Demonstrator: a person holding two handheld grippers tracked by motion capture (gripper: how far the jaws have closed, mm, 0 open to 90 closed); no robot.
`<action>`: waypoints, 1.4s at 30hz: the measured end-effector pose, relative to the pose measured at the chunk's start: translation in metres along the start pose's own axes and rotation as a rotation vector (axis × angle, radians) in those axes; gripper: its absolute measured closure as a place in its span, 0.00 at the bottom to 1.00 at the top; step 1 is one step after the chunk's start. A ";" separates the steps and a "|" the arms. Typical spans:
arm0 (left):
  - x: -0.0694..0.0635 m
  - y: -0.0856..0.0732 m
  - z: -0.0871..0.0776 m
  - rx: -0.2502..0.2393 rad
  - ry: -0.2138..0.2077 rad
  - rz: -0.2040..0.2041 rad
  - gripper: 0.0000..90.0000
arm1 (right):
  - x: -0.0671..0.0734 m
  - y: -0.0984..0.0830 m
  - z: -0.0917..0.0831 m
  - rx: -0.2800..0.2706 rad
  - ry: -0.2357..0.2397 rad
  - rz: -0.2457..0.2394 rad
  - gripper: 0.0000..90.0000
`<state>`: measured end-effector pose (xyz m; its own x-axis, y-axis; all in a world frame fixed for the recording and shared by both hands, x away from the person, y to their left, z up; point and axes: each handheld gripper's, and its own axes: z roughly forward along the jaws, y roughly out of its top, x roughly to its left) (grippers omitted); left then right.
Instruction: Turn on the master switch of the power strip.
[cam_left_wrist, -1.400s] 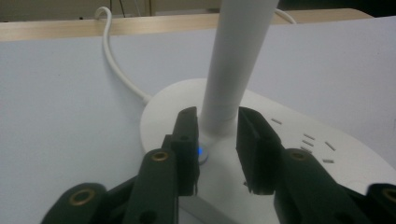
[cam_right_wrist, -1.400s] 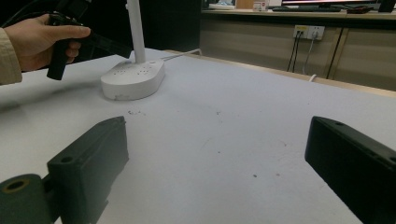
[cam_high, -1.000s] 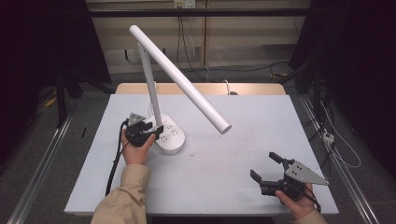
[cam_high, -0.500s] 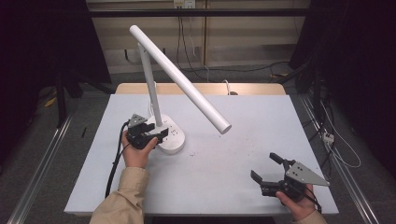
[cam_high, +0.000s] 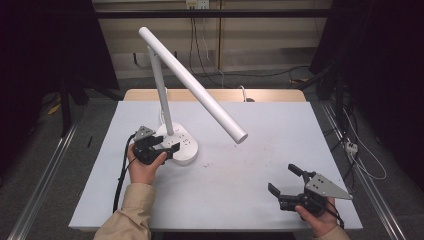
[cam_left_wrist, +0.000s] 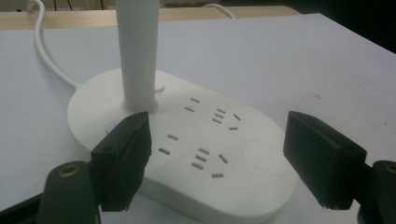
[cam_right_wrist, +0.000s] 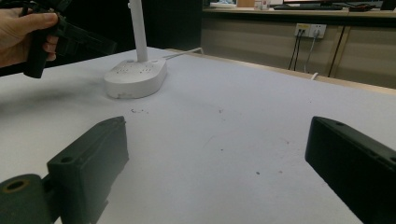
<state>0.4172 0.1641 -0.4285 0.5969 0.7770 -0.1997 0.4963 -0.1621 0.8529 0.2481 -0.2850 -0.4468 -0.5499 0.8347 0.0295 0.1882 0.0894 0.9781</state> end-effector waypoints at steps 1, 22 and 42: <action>-0.001 0.000 -0.001 -0.005 -0.002 0.000 0.24 | 0.000 0.000 0.000 -0.001 0.000 0.001 0.06; 0.004 -0.010 -0.028 -0.016 0.008 0.006 0.15 | 0.002 0.000 0.000 0.003 0.008 0.005 0.06; 0.004 -0.021 -0.044 -0.024 0.008 0.002 0.12 | 0.002 0.000 0.000 0.002 0.008 0.002 0.06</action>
<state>0.3819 0.1968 -0.4258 0.5924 0.7818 -0.1943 0.4799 -0.1488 0.8646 0.2468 -0.2830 -0.4465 -0.5564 0.8302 0.0328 0.1906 0.0891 0.9776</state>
